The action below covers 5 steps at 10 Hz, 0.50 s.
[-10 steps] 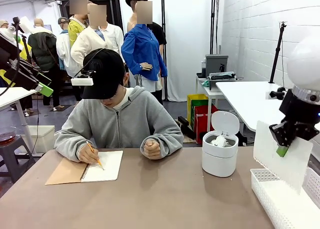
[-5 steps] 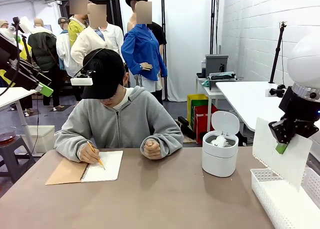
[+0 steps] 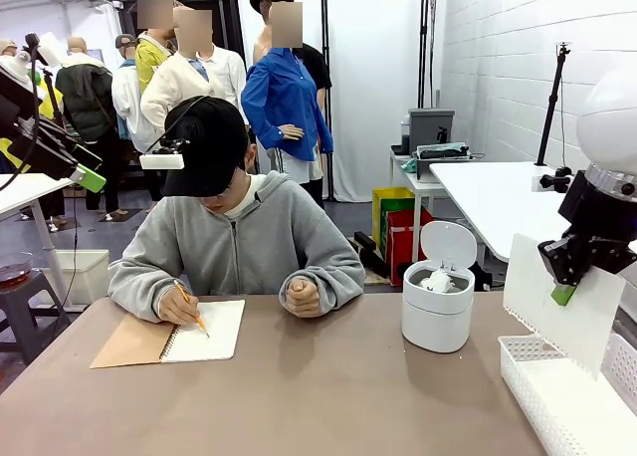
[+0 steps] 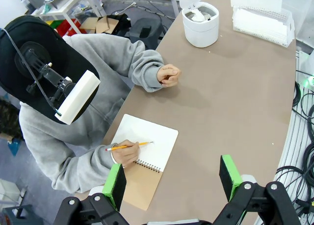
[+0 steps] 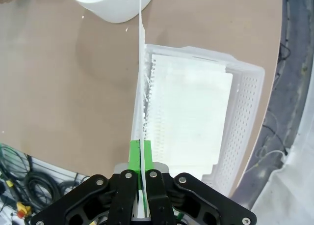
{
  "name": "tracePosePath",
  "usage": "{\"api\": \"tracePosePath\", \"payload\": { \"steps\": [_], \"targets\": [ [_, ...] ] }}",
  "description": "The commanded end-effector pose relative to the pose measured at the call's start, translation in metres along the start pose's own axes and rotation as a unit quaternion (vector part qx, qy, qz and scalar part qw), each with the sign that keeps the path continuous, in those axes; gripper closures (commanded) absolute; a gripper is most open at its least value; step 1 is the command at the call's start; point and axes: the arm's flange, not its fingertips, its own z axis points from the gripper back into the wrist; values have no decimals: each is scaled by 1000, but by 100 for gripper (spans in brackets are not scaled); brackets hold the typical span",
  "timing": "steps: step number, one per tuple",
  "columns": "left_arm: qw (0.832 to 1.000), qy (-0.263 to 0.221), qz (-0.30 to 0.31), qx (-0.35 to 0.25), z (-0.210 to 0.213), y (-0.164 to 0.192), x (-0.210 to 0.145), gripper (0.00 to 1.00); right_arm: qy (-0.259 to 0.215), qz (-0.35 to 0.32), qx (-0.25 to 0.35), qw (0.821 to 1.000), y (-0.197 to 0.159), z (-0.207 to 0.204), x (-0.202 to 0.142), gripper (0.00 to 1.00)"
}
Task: Sort the paper based on its condition.
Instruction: If a person hands you a paper, place it in the Organizing basket , and if it's crumpled, put it in the Trash can.
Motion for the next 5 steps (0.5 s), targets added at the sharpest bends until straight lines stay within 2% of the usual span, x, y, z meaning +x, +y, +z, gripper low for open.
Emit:
{"api": "tracePosePath", "payload": {
  "steps": [1,5],
  "targets": [
    [1000,-6,-6,-7,1,1,-3,0,-6,4,19,1000,-10,-3,-15,100],
    [1000,-6,-6,-7,1,1,-3,0,15,-10,11,1000,-23,-18,-33,100]
  ]
}}
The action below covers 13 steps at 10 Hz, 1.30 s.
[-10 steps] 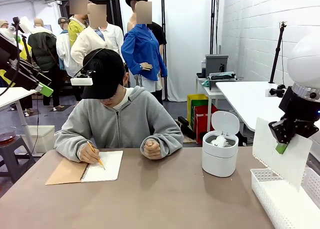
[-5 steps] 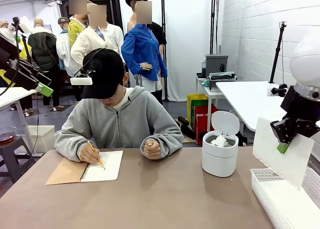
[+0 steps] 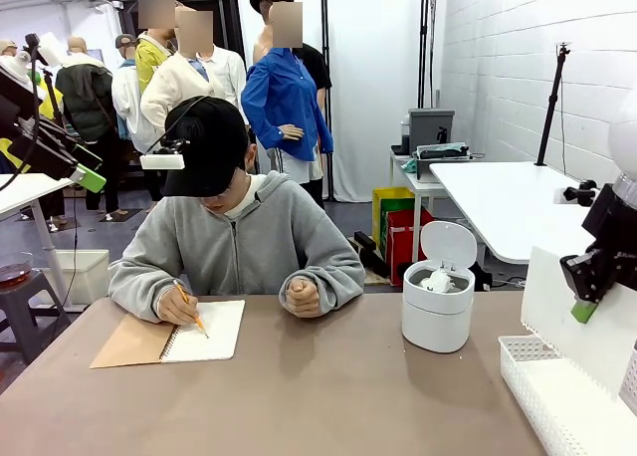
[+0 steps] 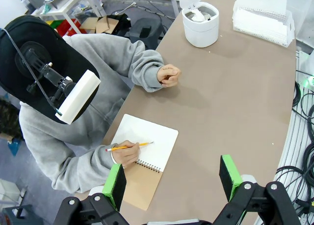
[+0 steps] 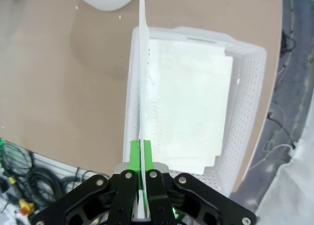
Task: Sort the paper based on its condition.
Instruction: If a person hands you a paper, place it in the Organizing basket , and if it's crumpled, put it in the Trash can.
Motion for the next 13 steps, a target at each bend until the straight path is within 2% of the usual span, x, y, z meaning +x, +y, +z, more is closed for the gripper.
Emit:
{"api": "tracePosePath", "payload": {
  "steps": [1,8,13],
  "targets": [
    [1000,-6,-6,-7,1,1,-3,0,13,10,3,1000,-6,-14,-8,100],
    [1000,-6,-6,-7,1,1,-3,0,71,-4,18,997,1,-72,-29,100],
    [1000,-6,-6,-7,1,1,-3,0,90,-32,40,995,-3,-109,-48,100]
  ]
}}
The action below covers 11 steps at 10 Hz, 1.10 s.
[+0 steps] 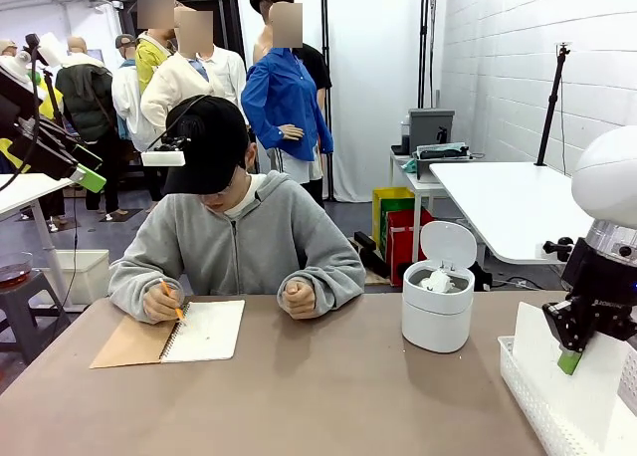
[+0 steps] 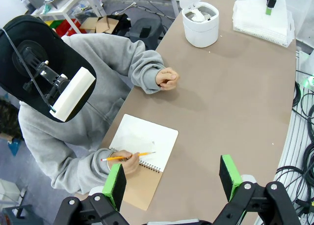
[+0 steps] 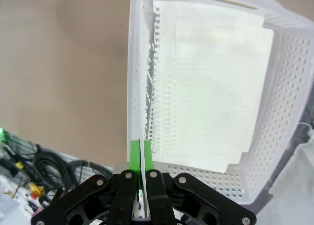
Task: Sort the paper based on its condition.
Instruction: If a person hands you a paper, place it in the Organizing basket , and if it's crumpled, put it in the Trash can.
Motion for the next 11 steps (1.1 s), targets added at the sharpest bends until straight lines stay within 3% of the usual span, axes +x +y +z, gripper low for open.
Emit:
{"api": "tracePosePath", "payload": {
  "steps": [1,2,3,7,8,11],
  "targets": [
    [1000,-6,-6,-7,1,1,-3,0,-4,-17,-1,1000,-5,-50,-48,100],
    [1000,-6,-6,-7,1,1,-3,0,-3,-19,-7,1000,-8,-54,-51,98],
    [1000,-6,-6,-7,1,1,-3,0,2,-24,-10,1000,-9,-59,-56,85],
    [1000,-6,-6,-7,1,1,-3,0,-13,-34,-27,999,-21,-54,-59,10],
    [1000,-6,-6,-7,1,1,-3,0,-26,-34,-38,998,-21,-52,-58,0],
    [1000,-6,-6,-7,1,1,-3,0,-67,-28,-72,995,-28,-26,-48,0]
  ]
}}
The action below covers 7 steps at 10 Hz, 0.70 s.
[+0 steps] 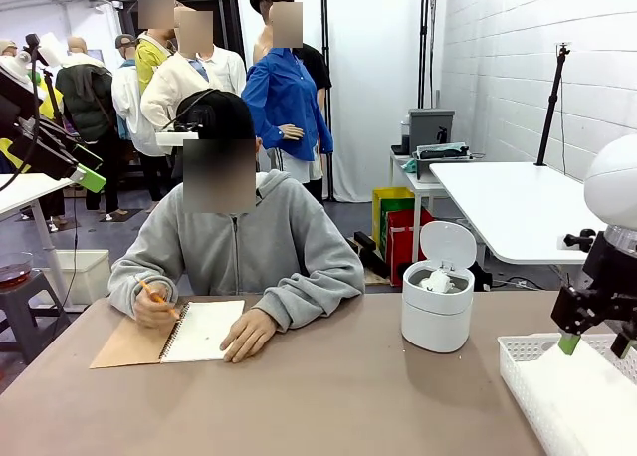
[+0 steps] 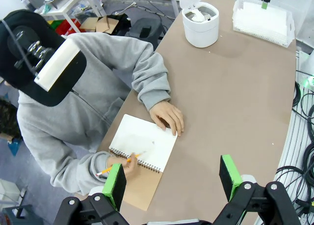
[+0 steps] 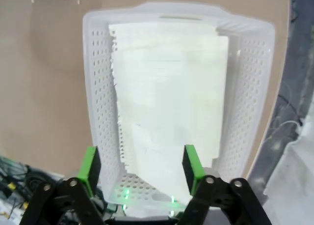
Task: Sort the paper based on its condition.
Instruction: If a person hands you a paper, place it in the Organizing basket , and if it's crumpled, put it in the Trash can.
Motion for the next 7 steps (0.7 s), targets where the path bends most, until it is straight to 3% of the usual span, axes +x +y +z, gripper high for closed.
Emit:
{"api": "tracePosePath", "payload": {
  "steps": [1,7],
  "targets": [
    [1000,-6,-6,-7,1,1,-3,0,-31,-1,-27,999,-1,-25,-54,0],
    [1000,-6,-6,-7,1,1,-3,0,-33,106,2,994,2,21,-53,0]
  ]
}}
